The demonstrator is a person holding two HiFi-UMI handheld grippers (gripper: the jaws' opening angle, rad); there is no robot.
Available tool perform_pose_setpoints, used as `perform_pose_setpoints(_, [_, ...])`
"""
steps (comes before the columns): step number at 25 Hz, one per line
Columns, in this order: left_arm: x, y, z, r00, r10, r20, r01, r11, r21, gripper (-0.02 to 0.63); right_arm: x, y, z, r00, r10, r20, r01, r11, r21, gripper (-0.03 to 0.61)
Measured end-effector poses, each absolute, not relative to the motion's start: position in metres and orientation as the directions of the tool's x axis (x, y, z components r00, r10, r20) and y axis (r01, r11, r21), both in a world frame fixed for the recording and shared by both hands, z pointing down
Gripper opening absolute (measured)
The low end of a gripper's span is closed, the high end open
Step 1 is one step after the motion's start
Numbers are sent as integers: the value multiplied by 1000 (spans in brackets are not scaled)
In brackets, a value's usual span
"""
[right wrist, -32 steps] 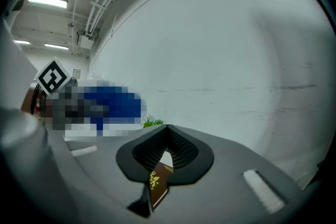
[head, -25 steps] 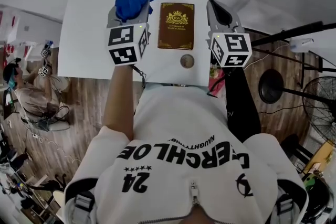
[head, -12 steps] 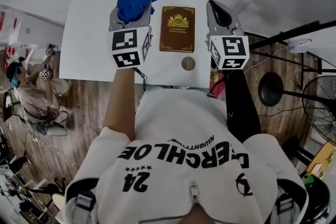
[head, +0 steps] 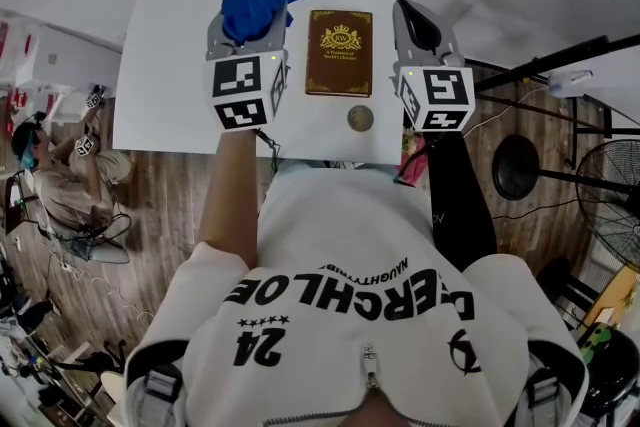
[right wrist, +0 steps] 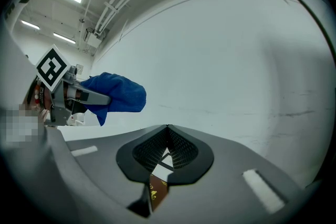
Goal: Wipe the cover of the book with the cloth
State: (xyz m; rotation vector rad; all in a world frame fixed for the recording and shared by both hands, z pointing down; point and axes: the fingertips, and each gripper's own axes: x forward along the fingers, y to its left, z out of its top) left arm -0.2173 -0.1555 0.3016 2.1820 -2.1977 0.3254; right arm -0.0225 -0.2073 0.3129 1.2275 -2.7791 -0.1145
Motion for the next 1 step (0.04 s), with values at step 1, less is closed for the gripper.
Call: perform_pose_setpoints(1, [-218, -155, 302, -18, -986, 165, -992, -4, -127, 229, -23, -207, 313, -670, -740, 62, -733, 672, 106, 2])
